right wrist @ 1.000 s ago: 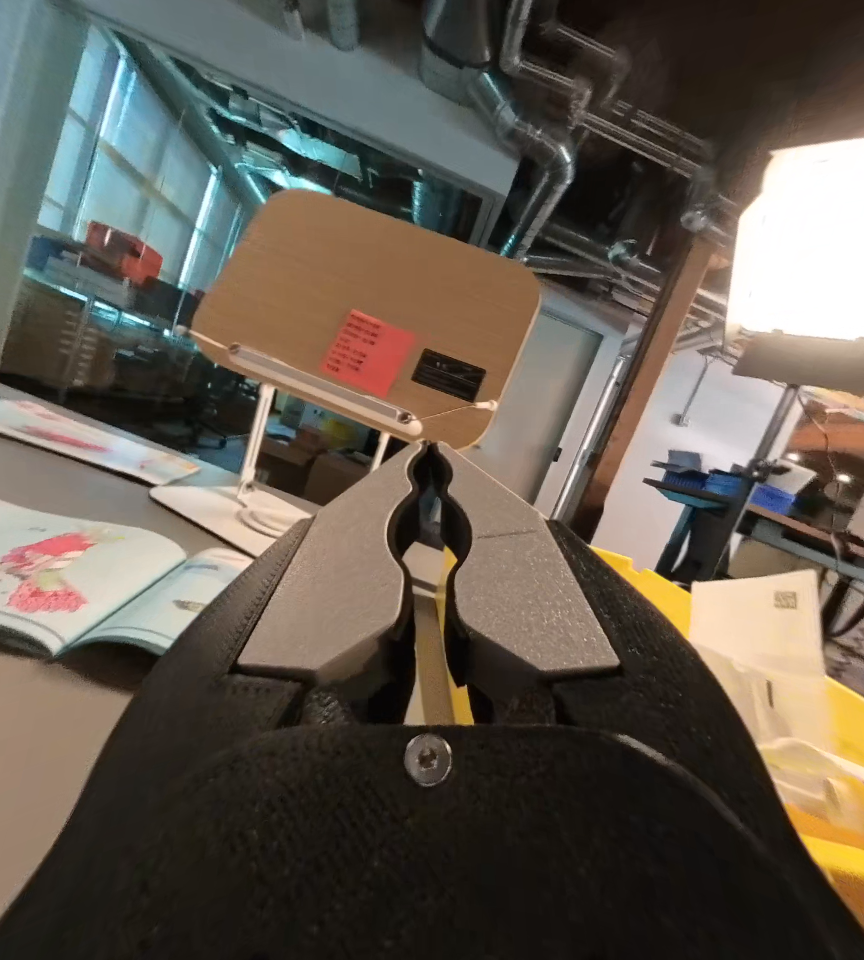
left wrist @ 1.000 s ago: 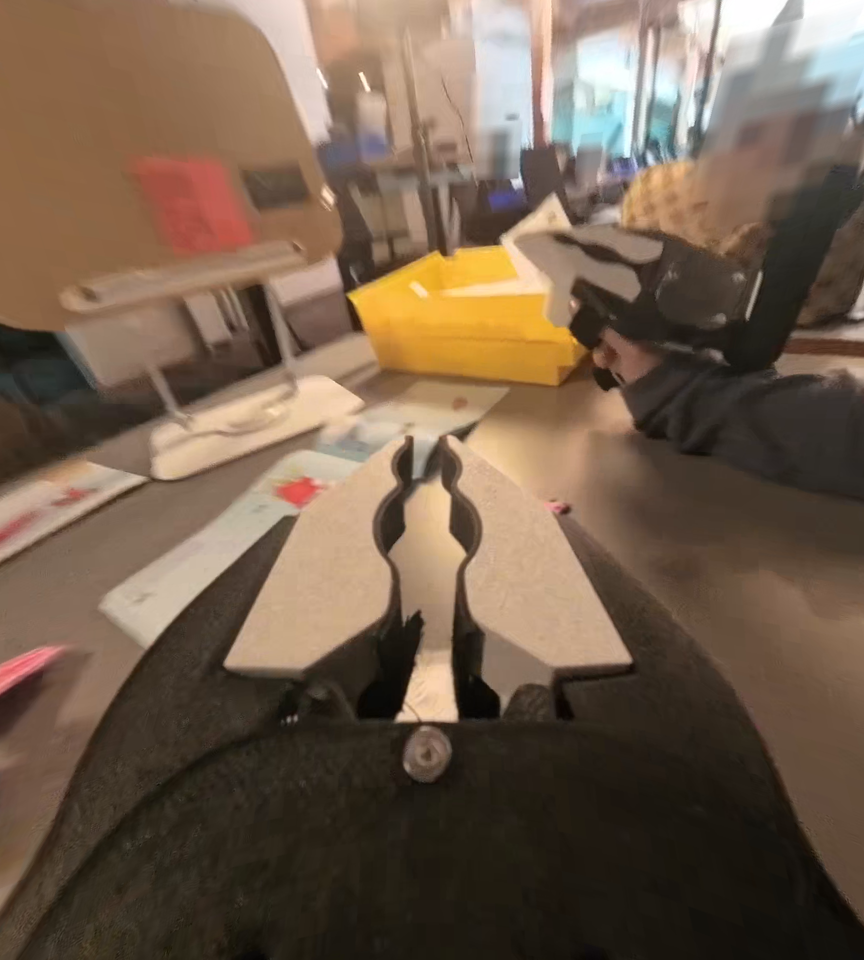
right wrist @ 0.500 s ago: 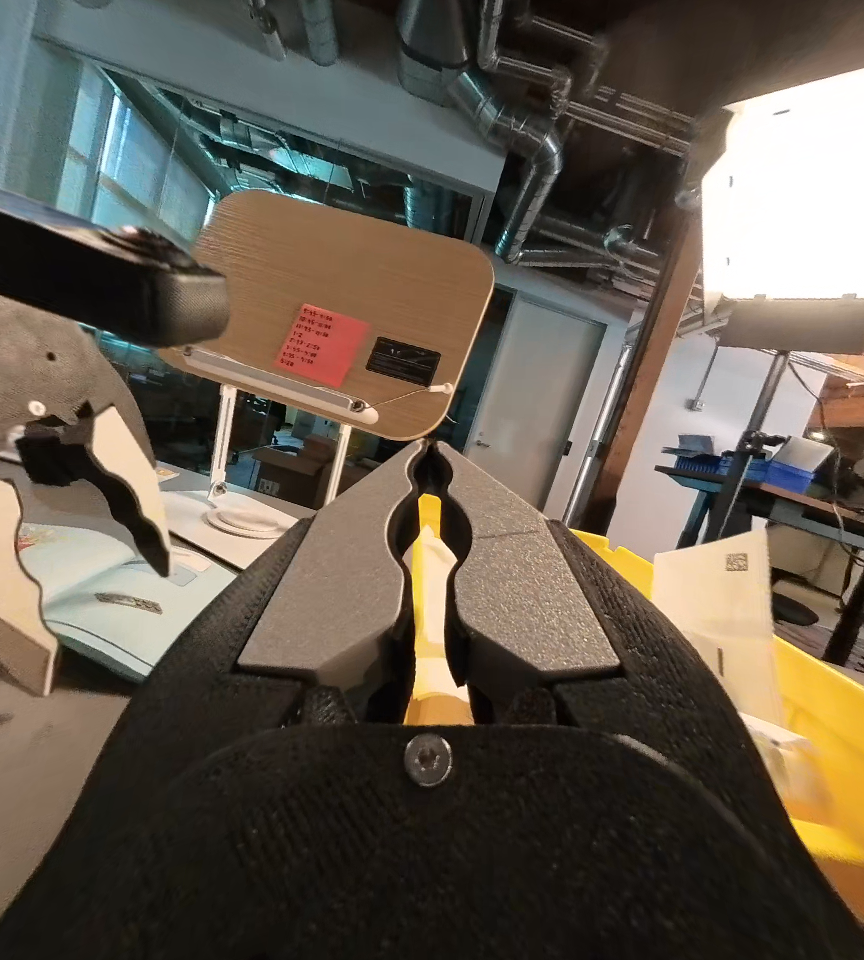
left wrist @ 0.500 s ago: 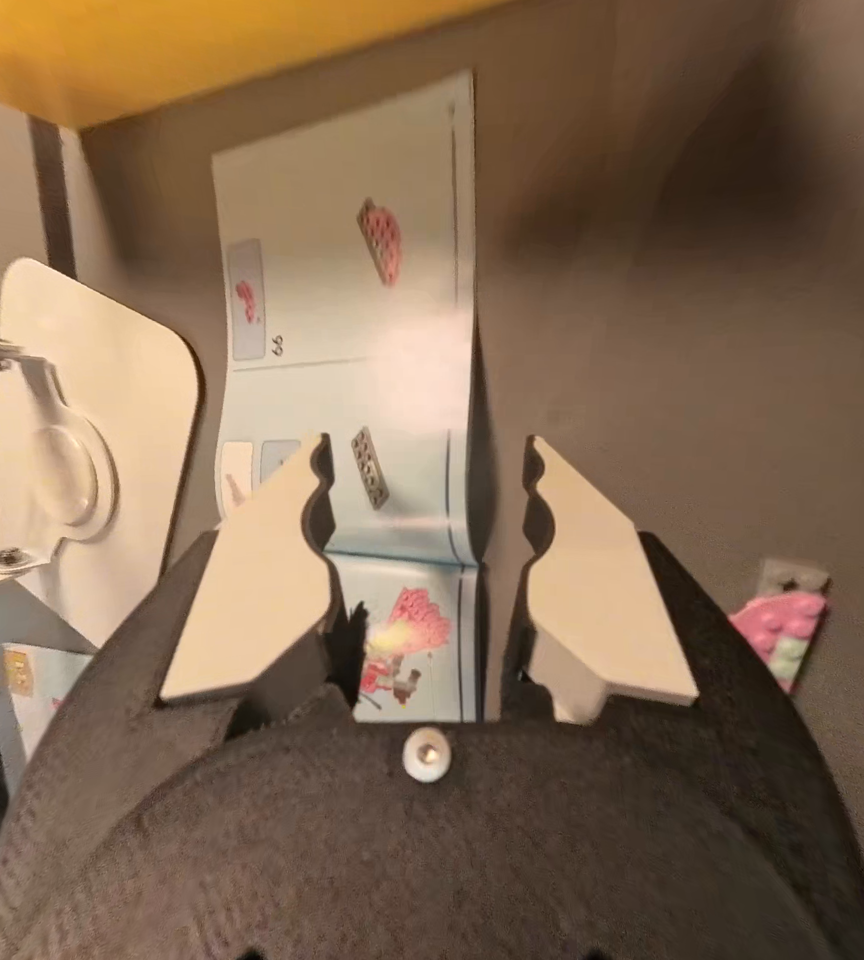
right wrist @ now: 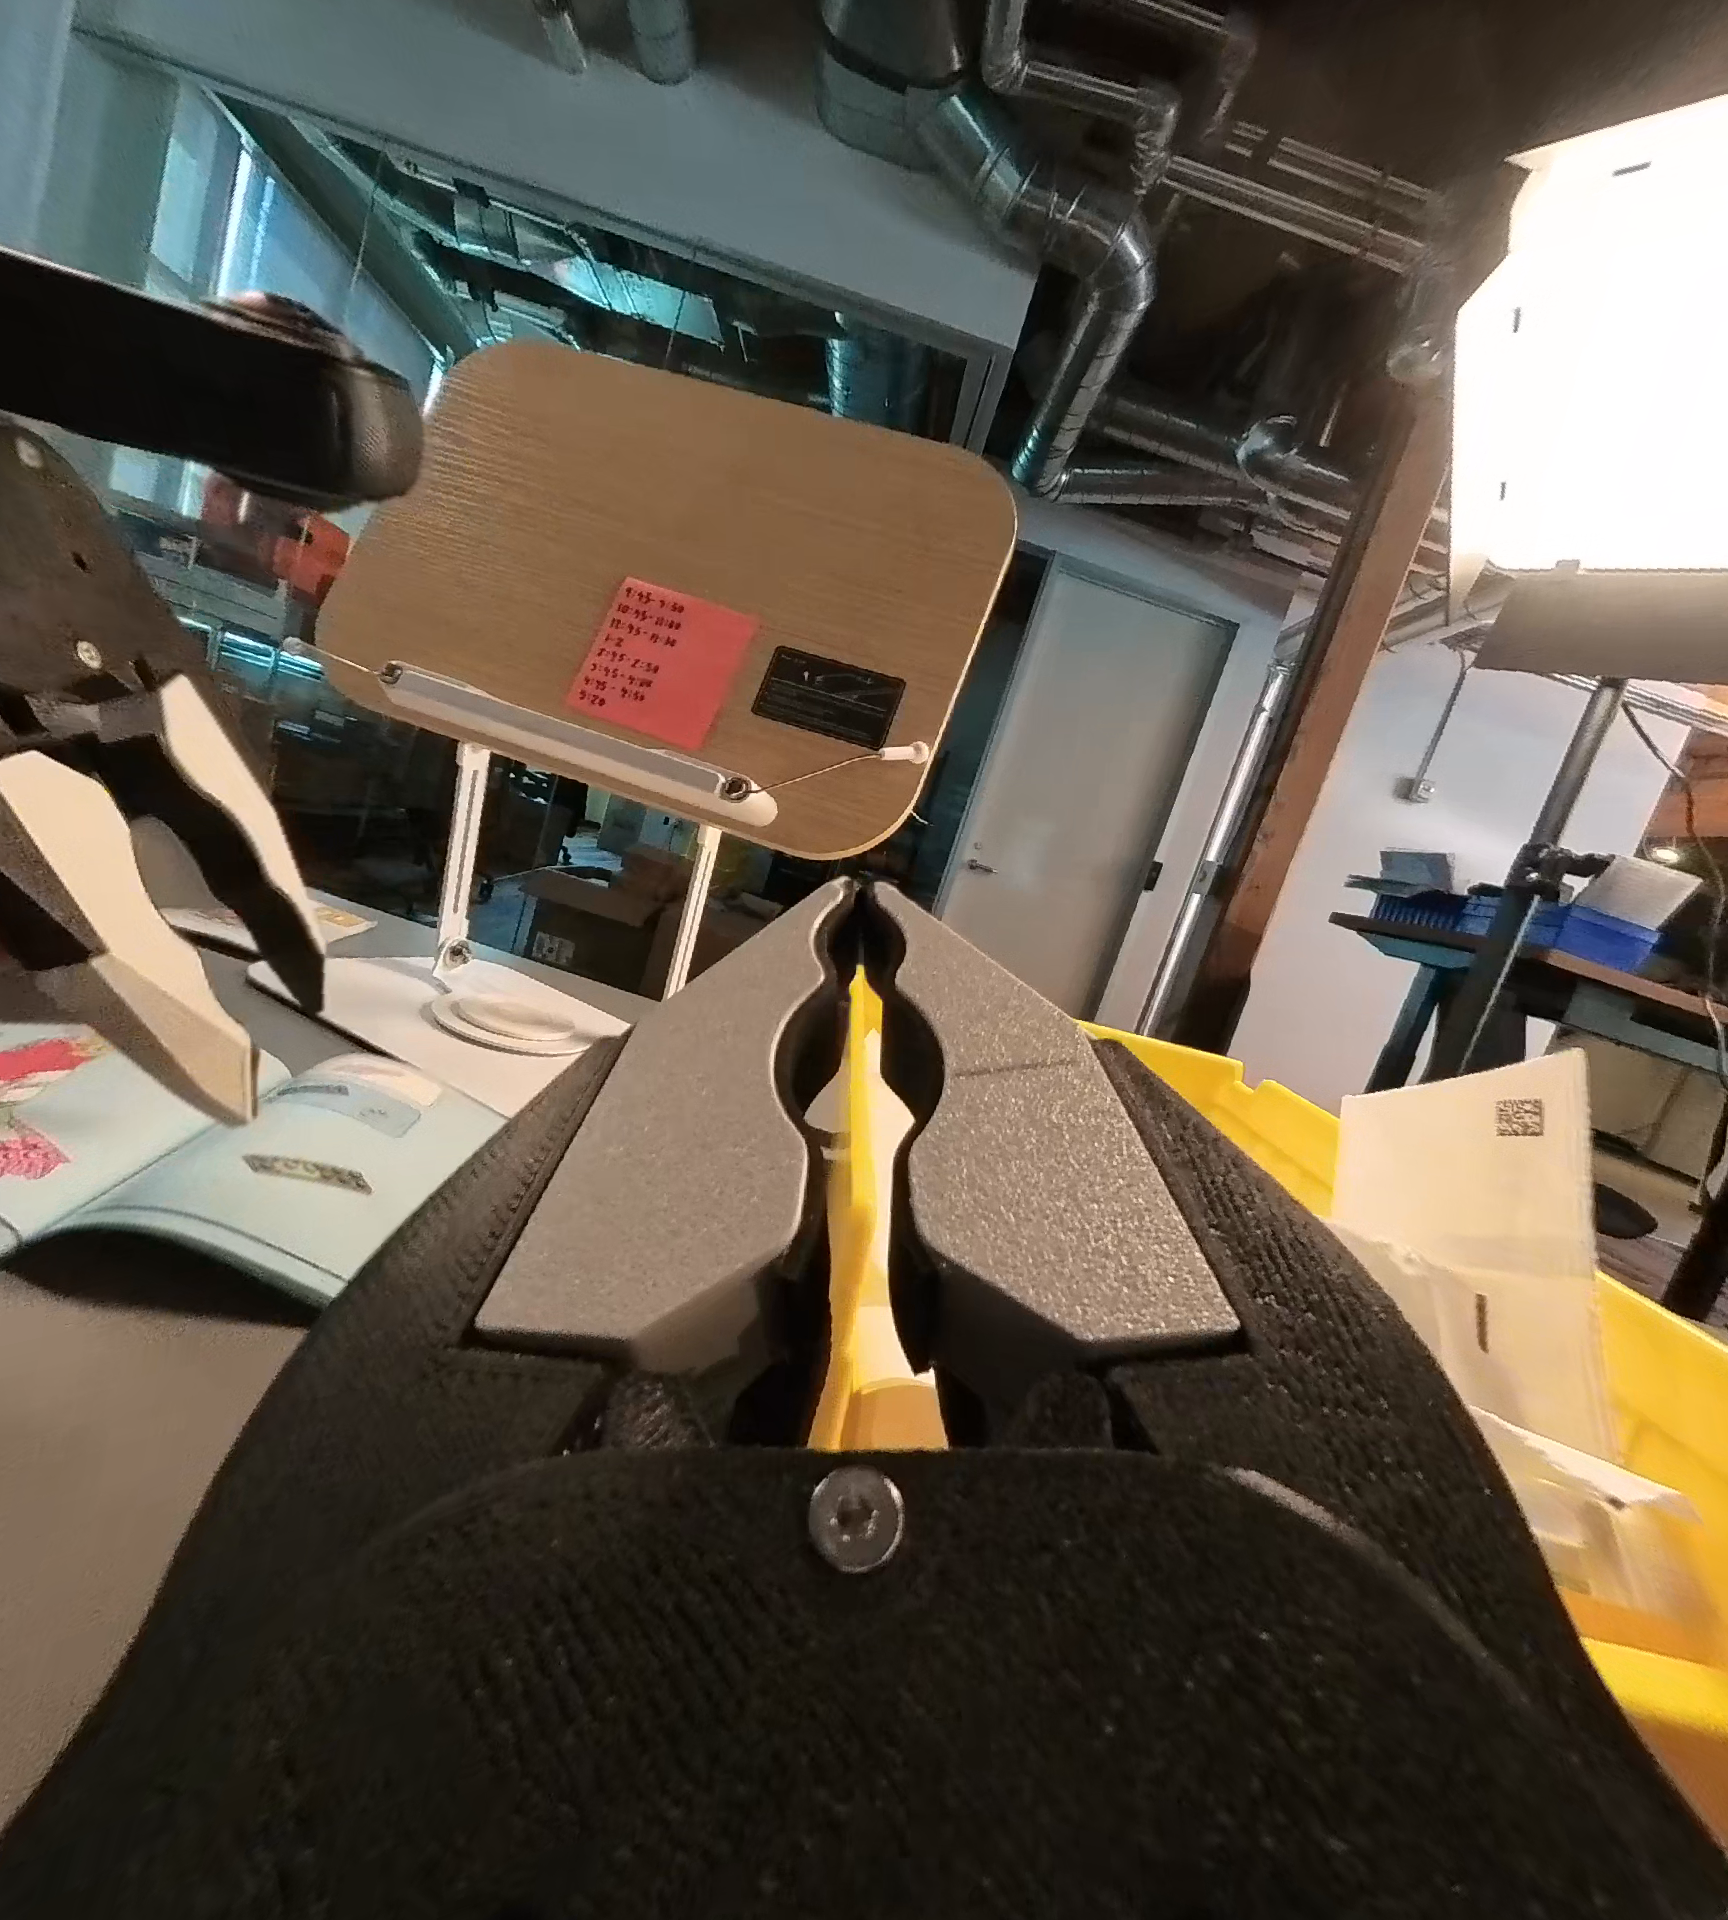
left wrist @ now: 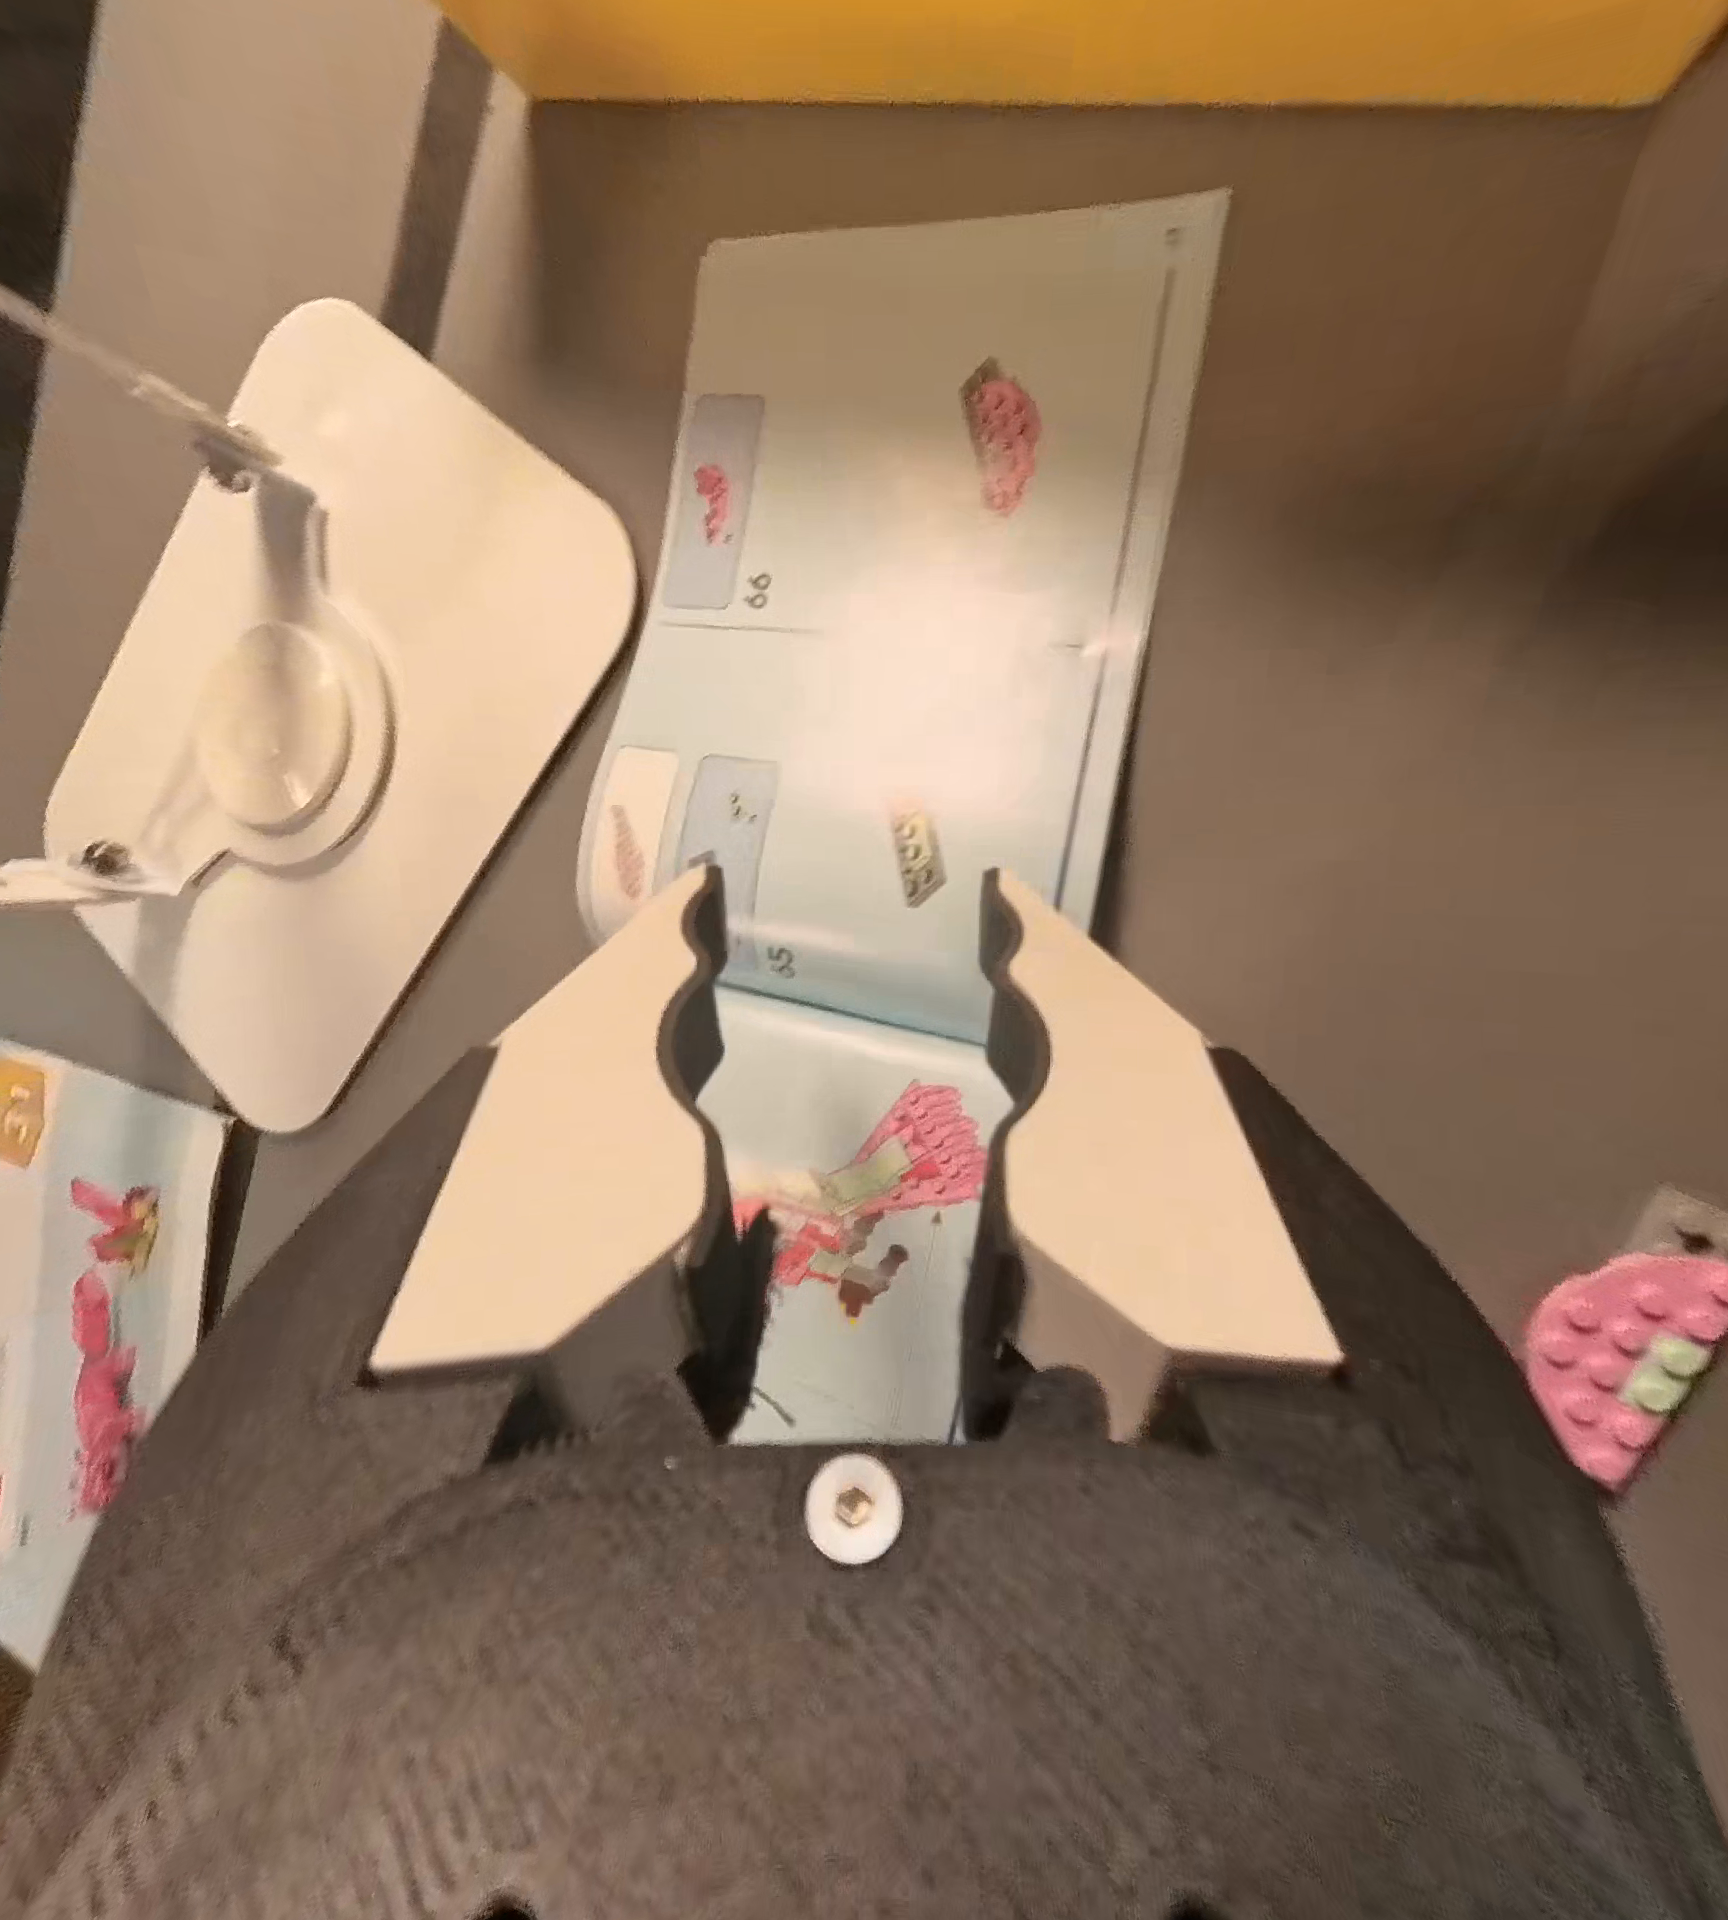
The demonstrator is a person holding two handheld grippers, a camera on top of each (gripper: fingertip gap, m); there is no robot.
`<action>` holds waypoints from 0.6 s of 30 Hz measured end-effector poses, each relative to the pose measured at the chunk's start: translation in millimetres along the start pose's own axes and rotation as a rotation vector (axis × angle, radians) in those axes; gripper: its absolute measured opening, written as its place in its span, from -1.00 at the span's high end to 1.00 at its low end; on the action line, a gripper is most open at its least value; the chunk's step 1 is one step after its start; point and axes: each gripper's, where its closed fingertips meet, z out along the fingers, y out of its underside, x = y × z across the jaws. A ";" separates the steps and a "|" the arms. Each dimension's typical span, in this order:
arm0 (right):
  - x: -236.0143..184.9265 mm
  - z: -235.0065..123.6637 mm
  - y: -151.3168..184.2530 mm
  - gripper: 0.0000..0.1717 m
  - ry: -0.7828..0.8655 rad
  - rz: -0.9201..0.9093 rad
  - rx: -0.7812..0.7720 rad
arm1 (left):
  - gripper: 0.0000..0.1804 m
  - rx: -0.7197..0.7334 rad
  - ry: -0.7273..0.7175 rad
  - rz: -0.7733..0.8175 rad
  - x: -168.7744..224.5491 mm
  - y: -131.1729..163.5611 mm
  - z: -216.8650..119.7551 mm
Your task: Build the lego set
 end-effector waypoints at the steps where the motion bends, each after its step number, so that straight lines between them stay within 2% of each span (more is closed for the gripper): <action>1: -0.5 0.3 0.5 1.00 -0.001 -0.001 -0.002 | 0.47 0.002 -0.012 -0.008 -1.4 2.1 -0.3; 5: -3.0 1.3 2.1 1.00 -0.009 -0.007 -0.010 | 0.28 0.086 0.070 -0.023 14.5 -5.4 2.8; 7: -4.4 1.5 2.4 1.00 -0.014 -0.014 -0.012 | 0.26 0.096 0.078 -0.014 19.4 -9.0 8.2; 13: -5.1 2.4 5.0 1.00 -0.020 -0.012 -0.025 | 0.54 0.075 0.082 0.092 36.0 -15.0 24.4; 18: -6.2 2.7 5.7 1.00 -0.025 -0.013 -0.029 | 0.56 0.052 0.097 0.078 39.2 -15.8 31.7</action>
